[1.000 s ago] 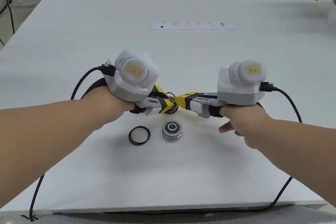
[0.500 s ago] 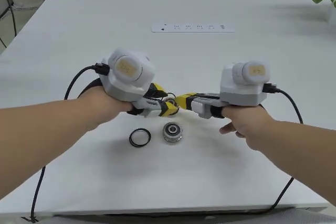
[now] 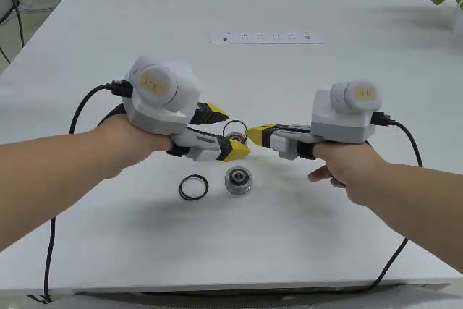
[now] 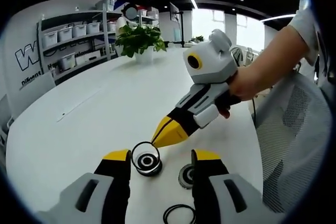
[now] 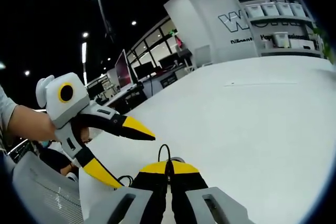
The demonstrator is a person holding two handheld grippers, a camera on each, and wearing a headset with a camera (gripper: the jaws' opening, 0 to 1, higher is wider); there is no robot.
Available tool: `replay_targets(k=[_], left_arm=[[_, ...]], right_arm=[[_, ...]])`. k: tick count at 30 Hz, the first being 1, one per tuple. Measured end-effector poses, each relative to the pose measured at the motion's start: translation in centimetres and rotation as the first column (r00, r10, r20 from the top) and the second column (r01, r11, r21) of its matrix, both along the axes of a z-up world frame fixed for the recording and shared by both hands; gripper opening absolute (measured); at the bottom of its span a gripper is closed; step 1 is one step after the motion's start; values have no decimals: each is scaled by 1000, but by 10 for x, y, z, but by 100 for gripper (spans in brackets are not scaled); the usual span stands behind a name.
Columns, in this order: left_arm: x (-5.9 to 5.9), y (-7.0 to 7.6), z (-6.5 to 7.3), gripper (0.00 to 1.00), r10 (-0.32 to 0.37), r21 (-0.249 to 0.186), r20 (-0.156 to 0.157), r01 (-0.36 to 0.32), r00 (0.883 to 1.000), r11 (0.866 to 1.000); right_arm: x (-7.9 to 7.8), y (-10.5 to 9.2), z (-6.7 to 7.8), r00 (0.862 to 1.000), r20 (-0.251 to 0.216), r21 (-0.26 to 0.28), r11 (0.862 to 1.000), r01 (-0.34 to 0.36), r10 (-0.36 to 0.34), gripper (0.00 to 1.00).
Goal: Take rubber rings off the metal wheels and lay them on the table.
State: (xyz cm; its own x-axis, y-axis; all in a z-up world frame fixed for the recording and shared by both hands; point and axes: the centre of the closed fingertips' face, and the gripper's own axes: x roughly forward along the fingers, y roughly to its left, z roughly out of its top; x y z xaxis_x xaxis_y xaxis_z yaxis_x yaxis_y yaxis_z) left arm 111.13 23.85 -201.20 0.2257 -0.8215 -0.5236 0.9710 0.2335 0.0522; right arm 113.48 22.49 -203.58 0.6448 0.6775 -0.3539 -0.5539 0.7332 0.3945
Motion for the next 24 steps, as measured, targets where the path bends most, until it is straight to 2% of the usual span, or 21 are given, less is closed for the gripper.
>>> replay_targets(k=[6,18,24], left_arm=[[-5,7,8,53,1,-32,-11,-1,1000,999],[-11,26,22,67,18,-75,-12,-18,1000,997],[-16,37,30,71,26,-102,-22,-28,999,994]], right_arm=[[-4,5,3,1000,0,11,1000,-12,12,0],[-12,14,12,999,4,26,999,-36,36,0],[-15,19,13,999,2,29,998,-55,55,0]])
